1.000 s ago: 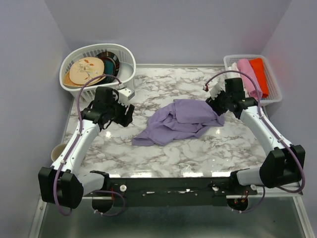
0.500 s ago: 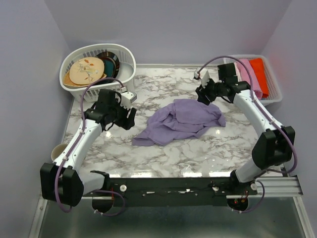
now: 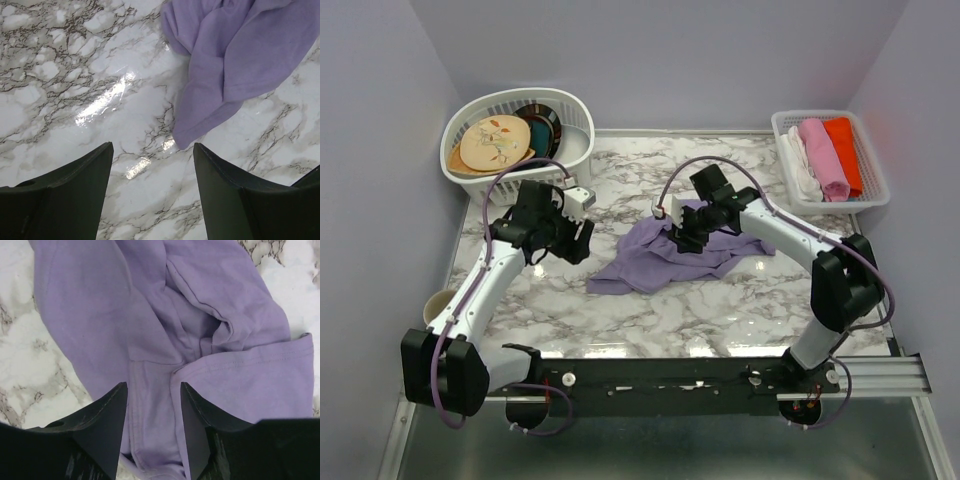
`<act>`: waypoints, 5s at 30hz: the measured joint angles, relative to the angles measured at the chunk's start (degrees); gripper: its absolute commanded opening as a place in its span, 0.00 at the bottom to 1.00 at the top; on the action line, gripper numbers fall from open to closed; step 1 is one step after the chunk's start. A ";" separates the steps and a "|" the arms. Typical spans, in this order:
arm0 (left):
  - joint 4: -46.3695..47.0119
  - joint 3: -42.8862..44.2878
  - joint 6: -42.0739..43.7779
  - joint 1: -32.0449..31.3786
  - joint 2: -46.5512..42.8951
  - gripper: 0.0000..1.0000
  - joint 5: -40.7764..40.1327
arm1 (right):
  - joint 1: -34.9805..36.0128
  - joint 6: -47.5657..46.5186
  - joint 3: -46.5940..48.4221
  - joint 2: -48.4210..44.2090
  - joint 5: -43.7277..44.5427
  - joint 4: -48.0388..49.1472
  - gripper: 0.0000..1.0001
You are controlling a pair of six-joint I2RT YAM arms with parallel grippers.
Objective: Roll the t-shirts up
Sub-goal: Flatten out the T-shirt at the center of the board.
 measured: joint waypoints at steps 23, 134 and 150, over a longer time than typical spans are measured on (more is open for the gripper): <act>-0.20 0.00 -0.39 5.66 -1.38 0.74 0.02 | -0.02 0.15 2.71 10.45 6.58 2.16 0.48; -12.83 19.04 10.95 -17.33 21.66 0.00 -4.26 | -25.64 12.46 17.14 -19.41 12.04 -3.32 0.01; -34.36 31.15 37.86 -18.51 -3.04 0.48 -4.09 | -33.51 18.80 32.87 -14.86 12.87 -1.92 0.01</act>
